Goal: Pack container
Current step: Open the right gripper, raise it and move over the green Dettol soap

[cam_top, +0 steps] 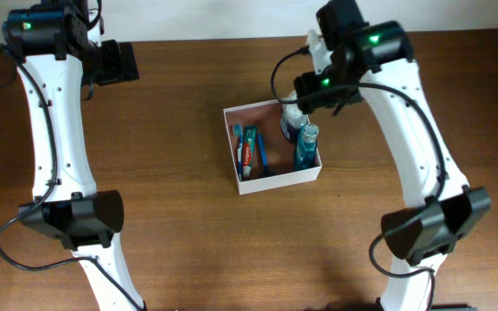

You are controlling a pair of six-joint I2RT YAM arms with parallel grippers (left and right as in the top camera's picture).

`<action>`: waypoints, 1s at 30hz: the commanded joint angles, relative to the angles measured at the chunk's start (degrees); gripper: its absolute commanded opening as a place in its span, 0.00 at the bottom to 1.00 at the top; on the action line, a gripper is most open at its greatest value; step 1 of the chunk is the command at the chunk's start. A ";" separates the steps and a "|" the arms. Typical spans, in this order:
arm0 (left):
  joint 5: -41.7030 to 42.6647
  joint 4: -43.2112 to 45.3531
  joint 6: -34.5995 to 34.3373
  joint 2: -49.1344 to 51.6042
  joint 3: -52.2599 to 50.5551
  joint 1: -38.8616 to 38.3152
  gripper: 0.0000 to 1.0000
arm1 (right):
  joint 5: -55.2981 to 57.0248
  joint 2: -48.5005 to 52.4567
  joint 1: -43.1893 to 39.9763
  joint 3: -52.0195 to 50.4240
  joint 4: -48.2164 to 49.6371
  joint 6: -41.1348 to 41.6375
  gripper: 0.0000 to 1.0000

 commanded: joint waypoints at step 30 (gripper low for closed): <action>-0.42 0.09 0.70 0.44 0.26 0.09 1.00 | -1.07 -0.85 -38.10 -7.78 -1.20 -13.68 0.99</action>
